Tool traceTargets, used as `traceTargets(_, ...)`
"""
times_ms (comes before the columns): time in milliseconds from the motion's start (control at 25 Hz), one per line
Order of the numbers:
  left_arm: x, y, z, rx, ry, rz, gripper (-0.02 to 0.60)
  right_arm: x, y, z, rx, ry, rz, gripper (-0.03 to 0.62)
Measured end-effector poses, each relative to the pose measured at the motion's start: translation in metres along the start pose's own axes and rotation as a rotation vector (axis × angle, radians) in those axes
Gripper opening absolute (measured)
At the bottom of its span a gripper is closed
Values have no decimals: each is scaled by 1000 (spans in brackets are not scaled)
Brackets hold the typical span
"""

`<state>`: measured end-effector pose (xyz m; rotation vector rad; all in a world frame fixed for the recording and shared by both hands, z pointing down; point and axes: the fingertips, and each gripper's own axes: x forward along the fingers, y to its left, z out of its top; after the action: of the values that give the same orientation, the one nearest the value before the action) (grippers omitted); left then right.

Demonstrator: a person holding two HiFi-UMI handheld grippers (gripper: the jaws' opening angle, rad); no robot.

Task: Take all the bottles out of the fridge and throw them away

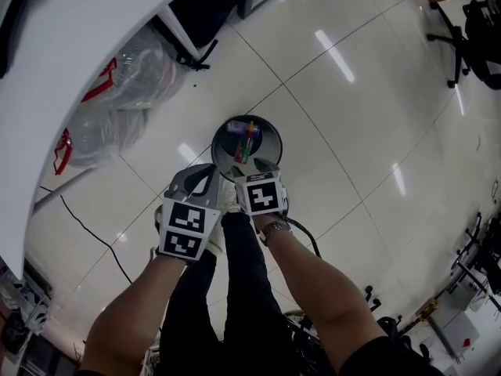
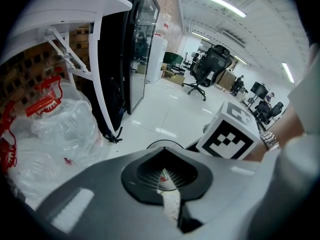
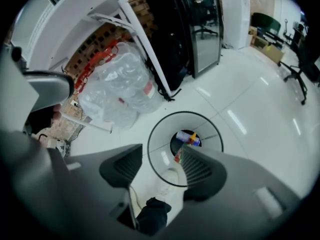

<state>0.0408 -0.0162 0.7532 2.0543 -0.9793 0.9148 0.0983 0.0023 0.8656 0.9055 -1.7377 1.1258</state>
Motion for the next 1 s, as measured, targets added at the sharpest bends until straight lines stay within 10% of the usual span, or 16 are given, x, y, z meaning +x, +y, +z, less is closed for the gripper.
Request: traceTargets(1000, -113, -12, 56, -11, -105, 121, 3, -142, 85, 67, -179, -181, 101, 242)
